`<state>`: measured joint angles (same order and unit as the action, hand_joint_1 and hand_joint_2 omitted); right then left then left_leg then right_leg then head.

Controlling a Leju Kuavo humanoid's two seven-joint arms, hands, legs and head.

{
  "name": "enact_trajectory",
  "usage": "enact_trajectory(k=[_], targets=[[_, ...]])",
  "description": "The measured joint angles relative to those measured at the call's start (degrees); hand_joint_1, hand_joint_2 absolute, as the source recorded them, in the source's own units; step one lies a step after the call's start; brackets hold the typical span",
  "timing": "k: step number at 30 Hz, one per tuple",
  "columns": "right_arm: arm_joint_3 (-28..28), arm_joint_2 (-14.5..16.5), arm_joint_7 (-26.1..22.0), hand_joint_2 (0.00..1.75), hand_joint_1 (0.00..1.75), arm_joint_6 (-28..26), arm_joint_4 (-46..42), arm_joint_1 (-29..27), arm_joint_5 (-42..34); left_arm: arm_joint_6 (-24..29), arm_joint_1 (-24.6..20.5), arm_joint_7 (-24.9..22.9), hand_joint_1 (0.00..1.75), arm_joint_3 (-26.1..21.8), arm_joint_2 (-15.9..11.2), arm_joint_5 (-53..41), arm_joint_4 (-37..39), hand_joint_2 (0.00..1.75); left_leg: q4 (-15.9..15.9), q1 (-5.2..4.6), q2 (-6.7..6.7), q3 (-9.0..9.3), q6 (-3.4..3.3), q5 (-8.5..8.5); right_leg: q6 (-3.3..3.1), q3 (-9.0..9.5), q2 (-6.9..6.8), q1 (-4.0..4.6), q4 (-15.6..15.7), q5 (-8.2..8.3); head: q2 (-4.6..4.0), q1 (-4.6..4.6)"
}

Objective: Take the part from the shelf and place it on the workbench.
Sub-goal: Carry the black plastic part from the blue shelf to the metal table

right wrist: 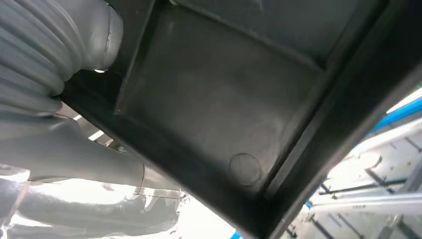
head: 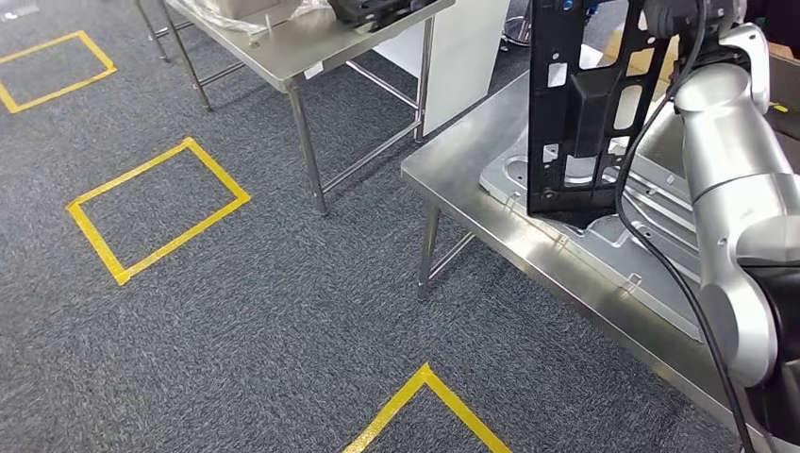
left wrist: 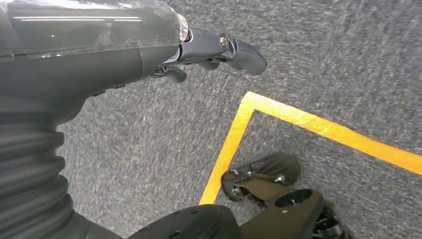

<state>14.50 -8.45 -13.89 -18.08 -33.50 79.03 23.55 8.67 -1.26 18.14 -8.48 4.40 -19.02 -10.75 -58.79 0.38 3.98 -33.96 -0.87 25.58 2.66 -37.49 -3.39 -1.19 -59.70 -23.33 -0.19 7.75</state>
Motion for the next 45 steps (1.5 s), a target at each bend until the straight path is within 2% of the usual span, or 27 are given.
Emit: enact_trajectory(k=[1, 3, 5, 6, 7, 8, 9, 10, 11, 12, 14, 16, 17, 20, 27, 45], targets=[[0.0, 0.1, 0.0, 1.75, 1.75, -0.1, 0.1, -0.1, 0.0, 0.0, 0.0, 0.0, 0.0, 0.0, 0.0, 0.0, 0.0, 1.75, -0.1, -0.18, 0.47, 0.1, 0.31, 0.2, -0.49, 0.28, -0.1, 0.27, 0.8, -0.1, 0.0, 0.0], [0.0, 0.2, -0.1, 1.75, 1.75, -0.2, 0.2, -0.2, 0.0, 0.0, 0.0, 0.0, 0.0, -0.1, 0.0, 0.0, 0.0, 1.75, 0.0, -0.26, 1.5, 0.43, 0.84, 0.49, -1.41, 0.15, 1.25, 0.39, 0.8, -0.05, 0.0, 0.0], [-0.1, 0.4, -0.1, 1.75, 1.75, -0.2, 0.2, -0.2, 0.0, 0.0, -0.1, 0.0, 0.0, -0.1, 0.0, 0.1, 0.0, 1.75, -1.6, 0.03, 0.45, 0.04, 1.39, 1.96, -2.2, 0.3, 2.36, 0.19, 1.0, 0.05, 0.0, 0.01], [-0.1, 0.5, -0.1, 1.75, 1.75, -0.2, 0.2, -0.2, 0.0, 0.1, 0.0, 0.0, 0.0, -0.1, 0.0, 0.1, 0.0, 1.75, -4.0, 0.18, -0.74, -0.93, 1.58, 3.47, -2.58, 0.41, 2.84, 0.06, 1.1, 0.09, -0.01, 0.01], [-0.1, 0.7, -0.1, 1.75, 1.75, -0.3, 0.2, -0.2, 0.0, 0.1, 0.0, 0.1, 0.0, -0.1, 0.0, 0.1, 0.0, 1.75, -7.6, 0.31, -2.08, -2.5, 1.7, 5.4, -2.88, 0.48, 3.34, 0.03, 1.1, 0.09, -0.01, 0.01], [-0.1, 0.8, -0.2, 1.75, 1.75, -0.3, 0.2, -0.3, 0.0, 0.1, 0.1, 0.3, 0.0, -0.2, 0.0, 0.2, 0.0, 1.75, -11.6, 0.33, -2.85, -4.33, 1.74, 7.18, -3.07, 0.49, 3.91, 0.07, 1.1, 0.07, -0.01, 0.01], [-0.2, 0.9, -0.2, 1.75, 1.75, -0.6, 0.2, -0.5, 0.1, 0.1, 0.0, 0.4, 0.0, -0.2, 0.0, 0.2, 0.0, 1.75, -15.0, 0.33, -3.22, -5.92, 1.75, 8.28, -3.17, 0.53, 4.51, 0.16, 1.1, 0.06, -0.01, 0.01], [-0.3, 1.0, -0.2, 1.75, 1.75, -1.0, 0.2, -0.7, 0.3, 0.1, -0.1, 0.5, 0.0, -0.2, 0.0, 0.1, 0.0, 1.75, -16.7, 0.33, -3.38, -6.79, 1.7, 8.33, -3.23, 0.59, 5.14, 0.26, 1.1, 0.04, -0.01, 0.01], [-0.3, 1.1, -0.1, 1.75, 1.75, -1.4, 0.2, -0.9, 0.6, 0.2, -0.1, 0.5, 0.0, -0.2, 0.0, 0.0, 0.0, 1.75, -16.2, 0.32, -3.45, -6.65, 1.56, 7.25, -3.26, 0.69, 5.7, 0.34, 1.0, 0.0, -0.01, 0.01], [-0.4, 1.2, -0.1, 1.75, 1.75, -1.7, 0.1, -1.1, 0.9, 0.2, -0.2, 0.5, 0.0, -0.2, 0.0, -0.2, 0.0, 1.75, -13.7, 0.32, -3.52, -5.65, 1.34, 5.37, -3.26, 0.8, 6.21, 0.4, 0.9, -0.06, -0.01, 0.01], [-0.6, 1.2, 0.0, 1.75, 1.75, -1.3, -0.1, -1.3, 1.3, 0.2, -0.1, 0.4, 0.0, -0.2, 0.0, -0.3, 0.0, 1.75, -6.0, 0.26, -4.0, -2.49, 0.86, 1.52, -3.07, 0.85, 7.13, 0.53, 0.7, -0.2, -0.01, 0.01], [-0.7, 1.2, 0.2, 1.75, 1.75, -0.3, -0.2, -1.5, 1.5, 0.3, 0.0, 0.4, 0.0, -0.2, 0.0, -0.4, 0.0, 1.75, -1.4, 0.23, -4.49, -0.63, 0.62, 0.16, -2.63, 0.55, 7.85, 0.66, 0.4, -0.25, 0.0, 0.01], [-0.7, 1.2, 0.3, 1.75, 1.75, 0.1, -0.4, -1.5, 1.6, 0.3, 0.0, 0.3, 0.0, -0.2, 0.0, -0.4, 0.0, 1.75, -0.9, 0.19, -4.59, -0.43, 0.64, 0.3, -2.58, 0.4, 8.03, 0.71, 0.4, -0.2, 0.0, 0.01], [-0.9, 1.3, 0.4, 1.75, 1.75, 0.2, -0.6, -1.8, 1.9, 0.3, 0.0, 0.4, 0.0, -0.2, 0.1, -0.5, 0.0, 1.75, -0.6, 0.06, -4.75, -0.36, 0.51, 0.07, -2.65, 0.44, 7.89, 0.61, 0.6, -0.04, 0.0, 0.01], [-2.3, 1.4, 0.9, 1.75, 1.75, -0.7, -2.2, -3.0, 2.7, 0.3, 0.0, 0.5, 0.0, -0.2, 0.1, -1.0, 0.0, 1.75, -0.6, -0.08, -5.49, -0.72, -0.04, -0.28, -2.12, 0.64, 7.1, 0.53, 1.1, 0.26, 0.01, 0.01], [-5.6, 1.5, 0.7, 1.75, 1.75, -0.8, -7.6, -7.7, 4.4, 0.1, -0.1, 0.4, 0.0, -0.2, 0.0, -2.8, 0.0, 1.75, -0.9, -0.34, -5.47, -0.8, -0.19, -0.29, -1.46, 0.55, 7.11, 0.27, 1.2, 0.49, 0.0, 0.01]])
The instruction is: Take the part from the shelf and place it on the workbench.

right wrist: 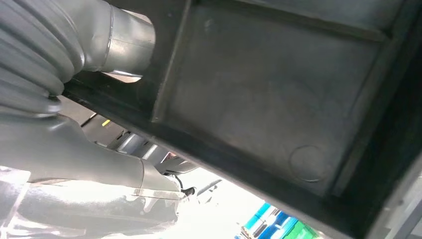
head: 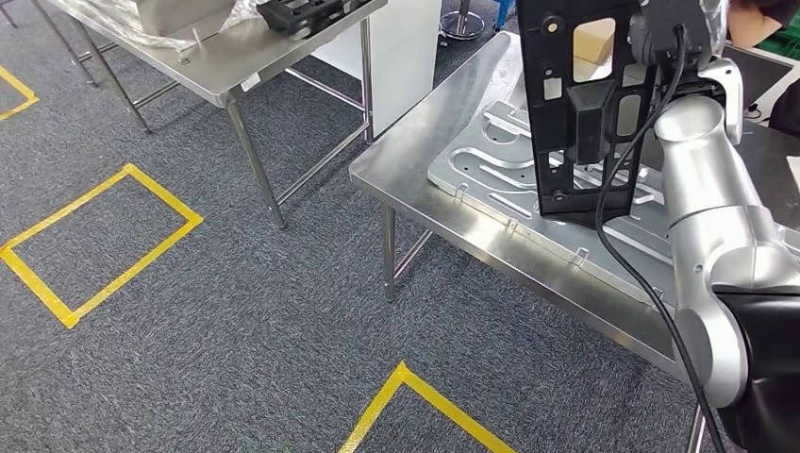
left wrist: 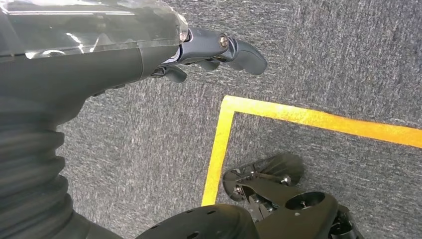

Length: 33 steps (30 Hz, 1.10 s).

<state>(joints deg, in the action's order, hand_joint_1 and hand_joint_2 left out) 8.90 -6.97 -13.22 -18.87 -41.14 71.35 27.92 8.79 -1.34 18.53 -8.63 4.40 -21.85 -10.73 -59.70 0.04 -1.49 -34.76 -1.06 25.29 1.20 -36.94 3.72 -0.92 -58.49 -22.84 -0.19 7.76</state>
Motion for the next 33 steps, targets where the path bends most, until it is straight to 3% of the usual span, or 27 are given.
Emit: enact_trajectory(k=[3, 5, 8, 9, 10, 11, 13, 15, 16, 18, 20, 21, 23, 25, 26, 27, 28, 30, 31, 33], targets=[[-0.7, -0.1, 0.1, 1.75, 1.75, 0.2, -0.9, -0.6, 0.1, 0.0, -0.1, -0.1, 0.0, 0.0, 0.0, -0.3, 0.0, 1.75, 0.4, 0.15, 0.25, 0.17, -0.37, -0.32, 0.37, 0.01, 0.22, -0.05, 0.2, 0.13, -0.01, 0.01], [-1.1, -0.2, 0.2, 1.75, 1.75, 0.2, -1.4, -0.8, 0.2, 0.0, -0.1, -0.3, 0.0, 0.0, 0.0, -0.5, 0.0, 1.75, 1.4, 0.55, 0.93, 0.56, -0.88, -0.93, 0.65, -0.66, -0.8, 0.06, -1.2, -0.99, 0.0, -0.06], [-1.7, -0.4, 0.2, 1.75, 1.75, 0.2, -1.7, -1.3, 0.5, -0.1, 0.0, -0.5, 0.0, 0.1, 0.0, -0.8, 0.0, 1.75, 2.0, 0.74, 2.3, 0.77, -1.2, -1.31, 1.1, -5.15, -2.92, -0.18, -10.8, -5.97, -0.01, -0.15], [-1.8, -0.4, 0.3, 1.75, 1.75, 0.3, -1.7, -1.7, 0.6, -0.2, 0.0, -0.6, 0.0, 0.1, 0.0, -0.8, 0.0, 1.75, 2.0, 0.74, 2.83, 0.77, -1.13, -1.26, 1.32, -6.64, -3.11, -0.38, -13.9, -6.98, -0.01, -0.16], [-2.0, -0.5, 0.3, 1.75, 1.75, 0.3, -1.7, -2.0, 0.6, -0.2, 0.1, -0.7, 0.0, 0.1, 0.0, -0.8, 0.0, 1.75, 1.9, 0.77, 3.38, 0.77, -1.0, -1.16, 1.53, -7.3, -3.26, -0.6, -15.2, -6.96, 0.0, -0.16], [-2.1, -0.5, 0.3, 1.75, 1.75, 0.3, -1.7, -2.2, 0.7, -0.2, 0.1, -0.8, 0.0, 0.1, 0.0, -0.8, 0.0, 1.75, 1.8, 0.83, 3.96, 0.77, -0.79, -1.01, 1.73, -6.77, -3.53, -0.8, -14.1, -5.86, 0.0, -0.16], [-2.3, -0.5, 0.3, 1.75, 1.75, 0.4, -2.0, -2.3, 0.8, -0.2, 0.1, -0.9, 0.0, 0.1, -0.1, -0.8, 0.0, 1.75, 1.3, 0.98, 5.08, 0.79, -0.1, -0.49, 2.05, -3.13, -5.14, -1.03, -6.9, -2.46, 0.0, -0.15], [-2.4, -0.6, 0.4, 1.75, 1.75, 0.6, -2.1, -2.2, 1.0, 0.0, 0.0, -0.8, 0.0, 0.1, -0.2, -0.9, 0.0, 1.75, 0.7, 0.84, 5.99, 0.82, 0.74, 0.07, 1.66, -0.33, -6.57, -0.74, -1.3, -0.69, 0.0, -0.15], [-2.5, -0.6, 0.4, 1.75, 1.75, 0.6, -2.1, -2.3, 1.1, 0.0, 0.0, -0.7, 0.0, 0.1, -0.2, -1.0, 0.0, 1.75, 0.6, 0.68, 6.42, 0.9, 1.11, 0.26, 1.25, -0.05, -6.71, -0.53, -0.6, -0.7, 0.0, -0.15], [-2.8, -0.8, 0.4, 1.75, 1.75, 0.7, -2.1, -2.3, 1.1, -0.1, 0.0, -0.3, 0.0, 0.2, -0.3, -1.1, 0.0, 1.75, 0.8, 0.62, 7.29, 1.27, 1.8, 0.47, 0.3, -0.23, -5.42, -0.41, -0.8, -0.62, 0.01, -0.12], [-3.0, -1.0, 0.3, 1.75, 1.75, 0.8, -2.1, -2.2, 1.1, -0.2, -0.1, -0.2, 0.0, 0.2, -0.3, -1.1, 0.0, 1.75, -0.4, 0.89, 6.18, 1.05, 2.4, 1.66, -0.5, -0.2, -4.34, -0.58, -0.6, -0.5, 0.0, -0.1], [-3.1, -1.0, 0.3, 1.75, 1.75, 0.8, -2.1, -2.1, 1.1, -0.3, 0.0, -0.1, 0.0, 0.2, -0.3, -1.1, 0.0, 1.75, -2.5, 1.02, 4.95, 0.18, 2.55, 3.06, -0.89, -0.17, -3.88, -0.66, -0.6, -0.43, -0.01, -0.1], [-3.1, -1.0, 0.3, 1.75, 1.75, 0.9, -2.1, -2.2, 1.2, -0.3, -0.1, -0.3, 0.0, 0.2, -0.2, -1.1, 0.0, 1.75, -9.7, 1.06, 2.7, -3.02, 2.55, 6.8, -1.43, -0.21, -2.93, -0.48, -0.5, -0.36, -0.01, -0.1], [-3.2, -1.0, 0.3, 1.75, 1.75, 1.0, -2.1, -2.5, 1.2, -0.3, -0.3, -0.5, 0.0, 0.2, -0.2, -1.1, 0.0, 1.75, -15.4, 0.94, 2.18, -5.49, 2.3, 8.45, -1.71, -0.24, -1.65, -0.08, -0.6, -0.32, 0.0, -0.11], [-3.2, -1.0, 0.2, 1.75, 1.75, 1.0, -2.1, -2.6, 1.3, -0.3, -0.4, -0.6, 0.0, 0.2, -0.2, -1.2, 0.0, 1.75, -15.2, 0.85, 2.02, -5.39, 2.01, 7.64, -1.76, -0.21, -0.88, 0.12, -0.6, -0.3, 0.0, -0.11], [-3.3, -0.9, 0.2, 1.75, 1.75, 1.0, -2.1, -2.7, 1.3, -0.3, -0.4, -0.7, 0.0, 0.2, -0.2, -1.2, 0.0, 1.75, -12.9, 0.74, 1.69, -4.32, 1.6, 5.92, -1.78, -0.17, -0.08, 0.27, -0.6, -0.27, 0.0, -0.11], [-3.3, -0.9, 0.2, 1.75, 1.75, 1.0, -2.1, -2.7, 1.3, -0.3, -0.4, -0.8, 0.0, 0.2, -0.3, -1.3, 0.0, 1.75, -9.1, 0.63, 0.83, -2.62, 1.09, 3.78, -1.77, -0.15, 0.65, 0.36, -0.6, -0.25, 0.0, -0.11], [-3.5, -0.9, 0.1, 1.75, 1.75, 1.0, -2.1, -2.8, 1.3, -0.3, -0.1, -0.9, 0.0, 0.2, -0.4, -1.4, 0.0, 1.75, -2.4, 0.59, -1.51, 0.43, 0.36, 1.31, -1.5, -0.32, 1.88, 0.49, -0.7, -0.09, 0.0, -0.1], [-3.6, -0.9, 0.1, 1.75, 1.75, 1.0, -2.1, -2.8, 1.3, -0.3, 0.0, -0.9, 0.0, 0.3, -0.4, -1.5, 0.0, 1.75, -0.6, 0.54, -2.24, 1.19, 0.26, 1.0, -1.24, -0.5, 2.42, 0.38, -0.7, 0.06, 0.01, -0.11], [-3.8, -1.2, 0.0, 1.75, 1.75, 0.9, -2.1, -3.1, 1.3, -0.4, 0.1, -0.9, 0.0, 0.3, -0.4, -1.6, 0.0, 1.75, 0.5, 0.41, -1.69, 1.67, 0.23, 0.98, -0.45, -0.8, 3.7, 0.1, -0.4, 0.55, 0.0, -0.11]])
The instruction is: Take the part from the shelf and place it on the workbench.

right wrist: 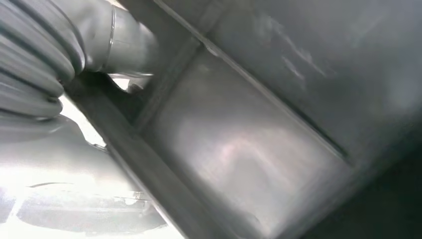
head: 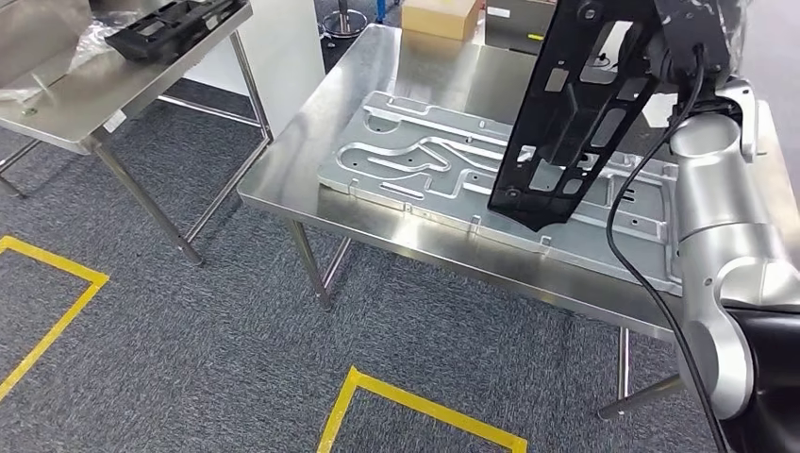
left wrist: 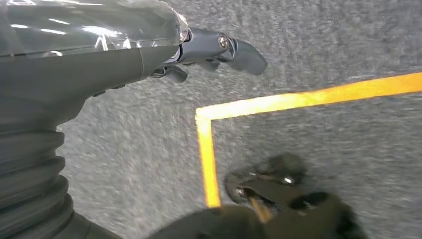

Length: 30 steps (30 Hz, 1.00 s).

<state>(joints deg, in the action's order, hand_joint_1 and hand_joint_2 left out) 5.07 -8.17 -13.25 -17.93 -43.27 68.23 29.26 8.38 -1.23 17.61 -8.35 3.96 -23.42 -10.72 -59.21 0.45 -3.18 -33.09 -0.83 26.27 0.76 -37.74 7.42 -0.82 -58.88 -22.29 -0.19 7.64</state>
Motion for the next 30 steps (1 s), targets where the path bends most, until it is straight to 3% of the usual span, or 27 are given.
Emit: enact_trajectory(k=[1, 3, 5, 7, 8, 9, 11, 12, 14, 17, 23, 30], targets=[[-0.1, -0.2, -0.1, 1.75, 1.75, 0.0, 0.0, -0.2, 0.0, -0.1, 0.0, 0.0, 0.0, 0.0, 0.0, 0.0, 0.0, 1.75, 0.5, 0.06, 0.69, 0.2, -0.2, -0.29, 0.31, -0.07, -0.1, -0.05, 0.1, 0.1, 0.0, -0.01], [-0.4, -0.5, -0.1, 1.75, 1.75, -0.1, -0.1, -0.4, 0.0, -0.3, 0.0, 0.0, 0.0, 0.0, 0.0, 0.0, 0.0, 1.75, 1.6, 0.31, 2.03, 0.66, -0.74, -0.93, 0.9, -1.01, -2.65, 0.13, -1.7, -1.17, -0.01, -0.04], [-0.6, -0.7, -0.2, 1.75, 1.75, -0.1, -0.2, -0.6, -0.1, -0.5, 0.1, 0.0, 0.0, 0.0, 0.0, 0.0, 0.0, 1.75, 2.1, 0.27, 3.19, 0.8, -1.05, -1.18, 1.39, -3.93, -5.92, 0.0, -7.8, -4.52, 0.0, -0.08], [-0.7, -0.7, -0.1, 1.75, 1.75, 0.1, -0.1, -1.1, -0.2, -0.5, 0.3, -0.1, 0.0, 0.0, 0.0, 0.1, 0.0, 1.75, 2.1, 0.27, 4.22, 0.76, -1.06, -1.13, 1.9, -7.1, -6.87, -0.41, -14.4, -6.99, 0.01, -0.08], [-0.8, -0.7, -0.1, 1.75, 1.75, 0.3, -0.1, -1.3, -0.2, -0.6, 0.4, -0.1, 0.0, 0.0, 0.0, 0.1, 0.0, 1.75, 2.0, 0.29, 4.69, 0.77, -0.98, -1.05, 2.17, -7.5, -7.04, -0.68, -15.4, -6.84, 0.02, -0.08], [-0.8, -0.7, -0.1, 1.75, 1.75, 0.7, -0.1, -1.4, -0.2, -0.6, 0.5, -0.1, 0.0, 0.0, 0.0, 0.2, 0.0, 1.75, 1.9, 0.31, 5.09, 0.79, -0.82, -0.94, 2.42, -6.74, -7.22, -0.93, -14.1, -5.7, 0.01, -0.08], [-0.8, -0.7, 0.2, 1.75, 1.75, 2.2, 0.4, -1.0, -0.2, -0.6, 0.4, -0.1, 0.0, 0.0, 0.0, 0.4, 0.0, 1.75, 1.6, 0.32, 5.78, 0.81, -0.31, -0.57, 2.69, -2.55, -7.91, -1.25, -6.7, -2.27, 0.0, -0.08], [-0.8, -0.7, 0.3, 1.75, 1.75, 3.0, 0.7, -0.7, -0.1, -0.6, 0.3, -0.1, 0.0, 0.0, 0.0, 0.5, 0.0, 1.75, 1.3, 0.22, 5.99, 0.72, 0.0, -0.33, 2.5, -0.62, -8.19, -1.18, -3.1, -1.23, -0.01, -0.05], [-0.8, -0.6, 0.1, 1.75, 1.75, 3.7, 1.6, -0.3, 0.0, -0.5, 0.2, 0.0, 0.0, 0.0, 0.0, 0.6, 0.0, 1.75, 0.9, -0.07, 6.16, 0.55, 0.29, 0.04, 1.94, 1.14, -8.47, -0.99, 0.3, -0.87, 0.0, -0.01], [-0.8, -0.6, -0.6, 1.75, 1.75, 3.3, 3.0, -0.1, -0.1, -0.3, 0.2, 0.0, 0.0, -0.1, -0.1, 0.6, 0.0, 1.75, 1.0, -0.16, 6.17, 0.71, -0.17, 0.19, 1.4, 1.29, -8.31, -0.87, 0.6, -0.94, 0.0, 0.0], [-0.8, -0.6, -1.2, 1.75, 1.75, 2.4, 4.5, 0.0, -0.2, 0.1, 0.2, -0.3, 0.0, -0.1, 0.0, 0.6, 0.0, 1.75, 1.6, 0.16, 6.19, 1.18, 1.02, -0.05, 0.79, 1.46, -8.29, -0.5, 0.5, -1.17, 0.01, 0.01], [-0.9, -0.4, -1.3, 1.75, 1.75, 2.3, 5.5, 0.0, -0.2, 0.1, 0.2, -0.4, 0.0, -0.1, 0.0, 0.6, 0.0, 1.75, 1.6, 0.18, 6.15, 1.15, 1.38, -0.21, 0.69, 1.51, -8.42, -0.33, 0.4, -1.12, 0.0, 0.01]])
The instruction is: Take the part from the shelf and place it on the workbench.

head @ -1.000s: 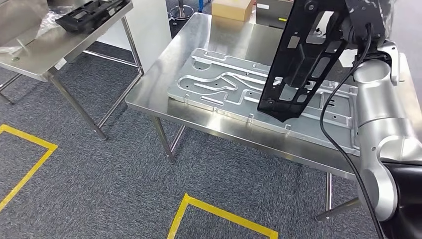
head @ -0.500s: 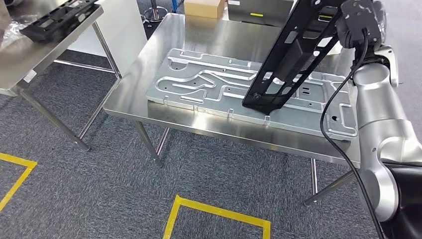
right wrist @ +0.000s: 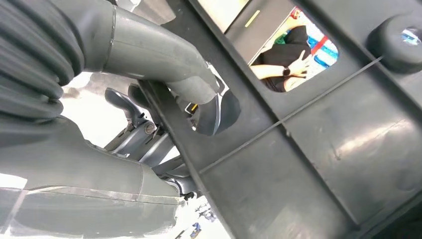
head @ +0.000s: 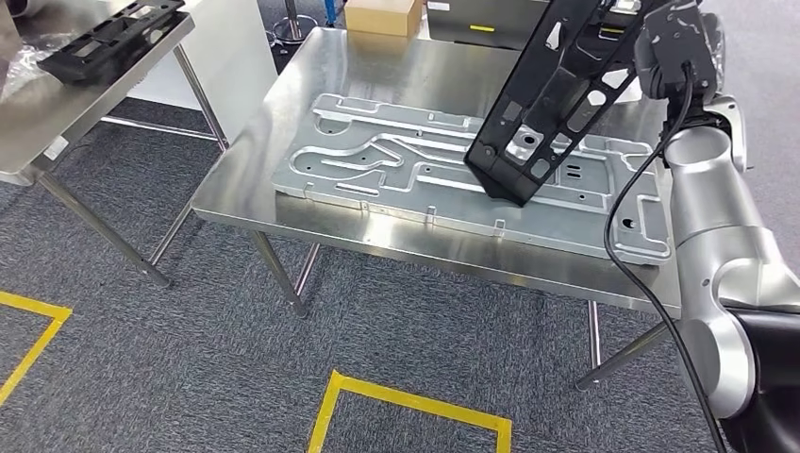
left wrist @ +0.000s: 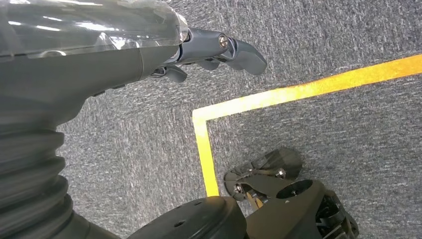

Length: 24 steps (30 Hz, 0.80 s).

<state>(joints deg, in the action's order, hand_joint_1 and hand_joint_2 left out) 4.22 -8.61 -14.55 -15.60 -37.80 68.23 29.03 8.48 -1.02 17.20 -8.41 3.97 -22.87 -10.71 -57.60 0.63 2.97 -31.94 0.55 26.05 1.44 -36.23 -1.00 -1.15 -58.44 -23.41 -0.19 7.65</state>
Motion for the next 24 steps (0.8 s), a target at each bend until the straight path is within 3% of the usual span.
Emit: enact_trajectory(k=[16, 24], targets=[[-1.5, 0.1, -2.6, 1.75, 1.75, 0.0, 1.6, -1.7, -2.3, 0.8, 0.1, 0.5, 0.0, -0.4, 0.2, 0.4, 0.0, 1.75, -0.3, -0.1, 0.0, -0.03, -0.02, 0.07, 0.08, 0.12, 0.01, -0.09, 0.0, 0.08, -0.01, 0.0], [-2.3, 0.0, -3.7, 1.75, 1.75, 0.1, 2.3, -2.3, -3.3, -1.3, 0.1, 2.2, 0.0, -1.3, 0.2, 1.3, 0.0, 1.75, -0.3, -0.1, 0.01, 0.07, 0.0, 0.09, 0.09, 0.21, 0.03, -0.08, 0.1, 0.1, 0.0, 0.0]])
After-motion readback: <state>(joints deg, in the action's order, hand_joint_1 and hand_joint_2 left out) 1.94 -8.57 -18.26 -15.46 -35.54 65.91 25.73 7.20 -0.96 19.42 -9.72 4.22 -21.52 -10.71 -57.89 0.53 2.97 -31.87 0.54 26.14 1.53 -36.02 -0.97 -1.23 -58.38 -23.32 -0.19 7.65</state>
